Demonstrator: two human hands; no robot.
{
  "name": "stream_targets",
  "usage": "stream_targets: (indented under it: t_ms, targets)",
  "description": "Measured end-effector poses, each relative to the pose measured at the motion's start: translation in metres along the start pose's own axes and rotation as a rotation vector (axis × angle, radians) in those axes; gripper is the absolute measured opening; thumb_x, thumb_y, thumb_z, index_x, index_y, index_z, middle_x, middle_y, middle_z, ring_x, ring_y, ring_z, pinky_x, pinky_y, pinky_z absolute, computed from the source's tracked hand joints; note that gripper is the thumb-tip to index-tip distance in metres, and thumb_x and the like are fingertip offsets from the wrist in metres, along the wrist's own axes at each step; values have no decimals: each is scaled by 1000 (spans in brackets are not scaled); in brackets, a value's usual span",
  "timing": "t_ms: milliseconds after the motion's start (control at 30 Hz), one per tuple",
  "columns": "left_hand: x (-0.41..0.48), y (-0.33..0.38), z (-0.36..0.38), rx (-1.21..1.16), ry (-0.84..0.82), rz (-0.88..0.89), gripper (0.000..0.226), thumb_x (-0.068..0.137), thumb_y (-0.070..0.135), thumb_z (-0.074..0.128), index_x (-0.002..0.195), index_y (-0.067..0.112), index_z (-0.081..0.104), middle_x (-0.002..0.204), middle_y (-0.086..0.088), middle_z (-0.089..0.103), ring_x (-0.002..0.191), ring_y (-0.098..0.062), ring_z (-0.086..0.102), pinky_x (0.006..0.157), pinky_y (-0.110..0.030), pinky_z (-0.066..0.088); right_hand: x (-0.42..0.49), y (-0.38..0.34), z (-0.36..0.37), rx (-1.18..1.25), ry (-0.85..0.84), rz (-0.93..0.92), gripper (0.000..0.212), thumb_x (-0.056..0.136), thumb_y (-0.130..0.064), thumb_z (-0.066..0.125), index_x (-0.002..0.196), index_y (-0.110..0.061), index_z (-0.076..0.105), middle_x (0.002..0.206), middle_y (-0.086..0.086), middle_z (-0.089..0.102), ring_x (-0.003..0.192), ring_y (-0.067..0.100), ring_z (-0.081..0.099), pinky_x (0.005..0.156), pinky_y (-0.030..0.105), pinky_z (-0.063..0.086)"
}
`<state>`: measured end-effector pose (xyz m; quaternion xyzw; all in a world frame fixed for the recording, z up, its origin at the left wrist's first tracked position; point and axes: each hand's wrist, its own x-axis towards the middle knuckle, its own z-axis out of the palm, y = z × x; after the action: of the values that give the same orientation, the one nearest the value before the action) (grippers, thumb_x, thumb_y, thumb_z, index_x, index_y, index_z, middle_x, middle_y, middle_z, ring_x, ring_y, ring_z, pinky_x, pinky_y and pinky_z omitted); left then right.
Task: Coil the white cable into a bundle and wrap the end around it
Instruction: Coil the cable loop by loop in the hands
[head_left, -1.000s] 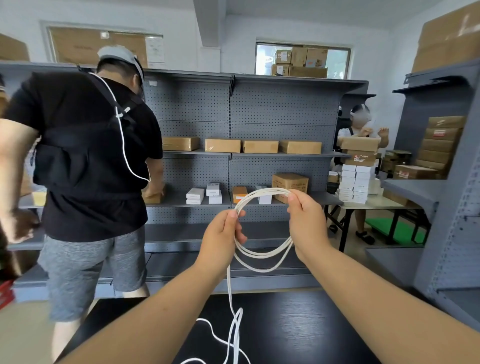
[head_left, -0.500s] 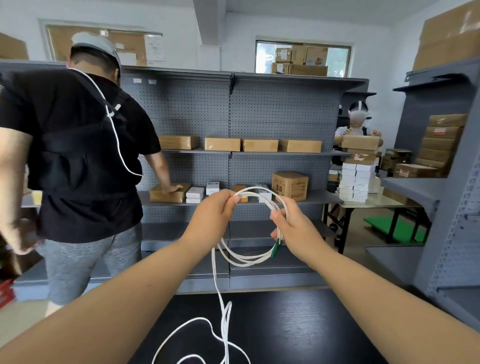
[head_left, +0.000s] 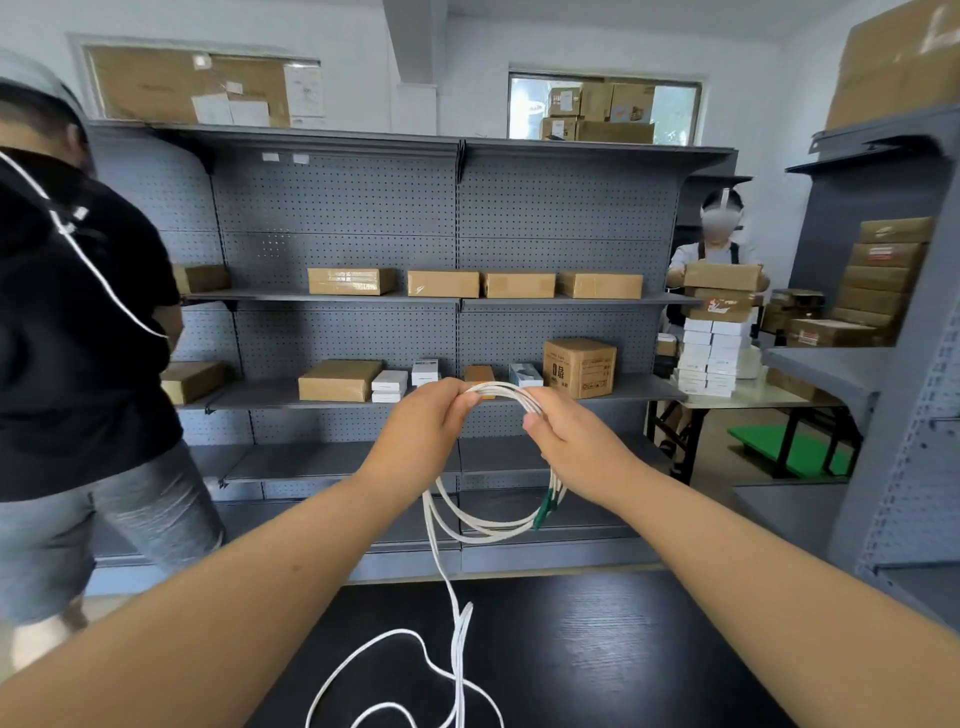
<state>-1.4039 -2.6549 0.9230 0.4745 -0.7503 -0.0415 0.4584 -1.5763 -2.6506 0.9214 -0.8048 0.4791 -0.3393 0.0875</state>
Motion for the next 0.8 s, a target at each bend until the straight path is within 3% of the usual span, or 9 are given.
stream_targets:
  t_ms: [67, 200, 300, 367, 467, 633, 667, 733, 800]
  targets:
    - [-1, 0, 2, 4, -4, 7, 25, 99, 25, 41, 97, 9, 60, 65, 11, 42, 71, -17, 41, 60, -24, 23, 1, 1, 1, -33, 10, -4, 17, 100, -24, 33, 104, -15, 47, 90, -2, 47, 85, 17, 47, 70, 27, 30]
    - [-2, -2, 4, -25, -17, 16, 21, 98, 27, 41, 93, 17, 58, 66, 9, 44, 69, -15, 41, 62, -25, 26, -1, -1, 1, 15, 15, -21, 29, 100, -22, 33, 126, -17, 44, 93, -2, 49, 82, 15, 47, 74, 29, 36]
    - [-5, -3, 4, -51, -46, 10, 19, 98, 26, 41, 85, 18, 52, 64, 7, 44, 62, -14, 42, 60, -27, 32, -1, -1, 2, 8, 73, -26, 25, 99, -18, 34, 117, -13, 51, 90, 2, 51, 79, 17, 45, 69, 30, 33]
    - [-7, -5, 5, -136, -81, -29, 20, 98, 25, 41, 86, 14, 54, 63, 6, 46, 53, -12, 46, 57, -19, 37, 1, 0, 1, -28, 106, -45, 25, 99, -17, 36, 116, -11, 53, 91, 1, 50, 81, 16, 43, 64, 27, 24]
    - [-10, -8, 6, -337, -152, -142, 22, 98, 24, 42, 93, 11, 59, 66, 6, 51, 49, -7, 50, 56, -12, 41, 2, 3, 0, -62, 101, -73, 26, 99, -16, 38, 118, -11, 54, 92, -2, 47, 85, 14, 42, 64, 24, 22]
    - [-20, -11, 6, -805, -320, -420, 19, 97, 23, 46, 94, 13, 61, 66, 1, 56, 57, -12, 52, 61, -23, 47, 2, 5, -4, -12, 144, -32, 24, 99, -17, 37, 114, -13, 56, 81, -9, 47, 82, 13, 43, 60, 16, 30]
    - [-22, -11, 6, -855, -343, -452, 17, 96, 22, 47, 94, 13, 61, 67, 1, 58, 59, -13, 54, 63, -24, 47, 3, 6, -4, -1, 161, -22, 24, 99, -18, 38, 113, -14, 56, 77, -13, 45, 81, 13, 43, 59, 14, 30]
    - [-26, -16, 8, -885, -374, -486, 15, 95, 20, 49, 94, 12, 61, 73, 0, 62, 66, -12, 59, 69, -25, 49, 3, 6, -7, 9, 193, -6, 24, 98, -18, 38, 113, -13, 56, 75, -13, 44, 80, 14, 44, 59, 23, 30]
    - [-30, -21, 10, -841, -400, -486, 12, 92, 20, 54, 93, 12, 62, 80, 0, 67, 76, -13, 62, 76, -27, 49, 3, 7, -9, 3, 221, 0, 25, 98, -17, 37, 114, -11, 56, 82, -6, 50, 83, 15, 46, 62, 28, 26]
